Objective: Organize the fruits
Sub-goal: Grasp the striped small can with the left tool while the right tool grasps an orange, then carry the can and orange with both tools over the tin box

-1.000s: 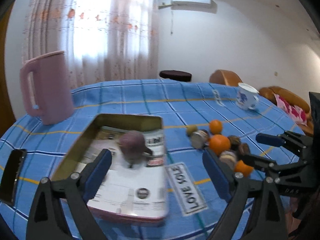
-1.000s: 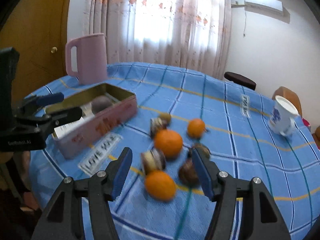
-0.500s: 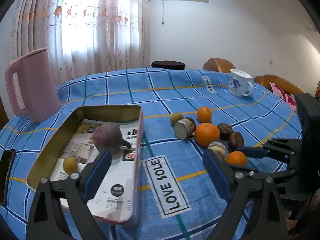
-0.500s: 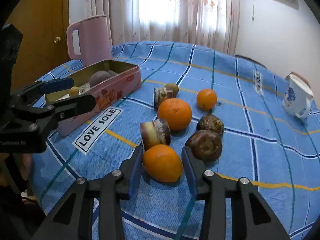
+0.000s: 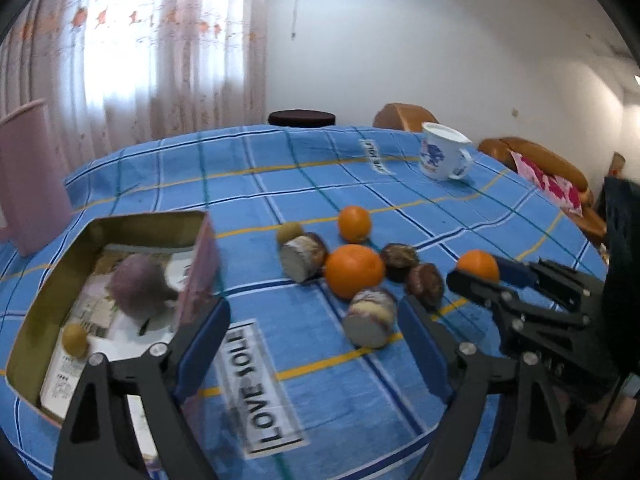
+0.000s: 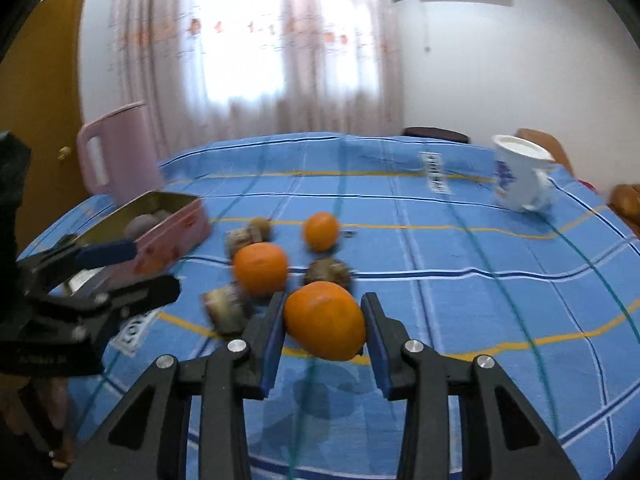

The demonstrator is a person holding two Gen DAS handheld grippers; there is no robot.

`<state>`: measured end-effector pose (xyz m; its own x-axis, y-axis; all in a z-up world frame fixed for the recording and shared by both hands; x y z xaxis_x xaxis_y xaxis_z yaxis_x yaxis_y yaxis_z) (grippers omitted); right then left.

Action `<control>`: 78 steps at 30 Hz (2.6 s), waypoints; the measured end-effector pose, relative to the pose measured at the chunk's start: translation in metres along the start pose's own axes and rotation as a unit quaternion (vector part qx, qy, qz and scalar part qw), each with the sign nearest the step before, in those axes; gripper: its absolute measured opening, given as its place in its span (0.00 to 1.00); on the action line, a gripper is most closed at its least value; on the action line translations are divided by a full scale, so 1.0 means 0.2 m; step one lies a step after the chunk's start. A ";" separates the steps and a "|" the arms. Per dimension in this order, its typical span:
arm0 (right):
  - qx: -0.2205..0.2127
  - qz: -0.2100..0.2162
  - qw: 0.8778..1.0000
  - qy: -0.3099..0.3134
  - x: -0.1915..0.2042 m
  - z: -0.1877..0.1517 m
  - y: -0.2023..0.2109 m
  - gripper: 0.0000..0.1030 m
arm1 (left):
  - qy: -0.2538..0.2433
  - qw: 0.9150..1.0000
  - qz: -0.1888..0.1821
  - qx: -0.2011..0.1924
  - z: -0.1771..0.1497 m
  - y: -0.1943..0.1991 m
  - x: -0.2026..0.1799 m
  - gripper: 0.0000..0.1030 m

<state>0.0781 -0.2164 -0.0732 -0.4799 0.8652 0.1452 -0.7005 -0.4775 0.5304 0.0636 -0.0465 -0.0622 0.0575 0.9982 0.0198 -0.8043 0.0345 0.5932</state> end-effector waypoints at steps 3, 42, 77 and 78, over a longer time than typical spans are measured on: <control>0.001 -0.005 1.000 -0.018 -0.06 0.01 0.01 0.38 | -0.005 0.999 -0.027 0.028 0.00 -0.06 -0.06 0.73; -0.080 0.010 0.995 0.051 0.04 -0.03 0.14 0.38 | 0.031 0.998 -0.019 -0.059 -0.03 0.07 -0.06 0.40; -0.115 0.026 0.990 0.075 0.10 0.02 0.23 0.38 | 0.035 0.992 0.012 -0.117 -0.02 0.24 0.00 0.40; -0.115 0.030 0.990 0.076 0.11 0.04 0.23 0.38 | 0.037 0.992 0.014 -0.117 -0.02 0.24 0.02 0.40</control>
<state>0.0390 -0.2178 -0.0399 -0.5867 0.8091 0.0344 -0.7611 -0.5654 0.3180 0.0227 -0.0413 -0.0366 -0.0038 0.9995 -0.0302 -0.9209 0.0083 0.3898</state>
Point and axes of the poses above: each gripper's, at about its wrist camera, not at the fingertips, and y roughly against the way its jaws point, x to its left, z to its top, the point moved 2 cm from there along -y, roughly the way its jaws point, and after that the axes turned 8 degrees about z, right-handed, at the moved point
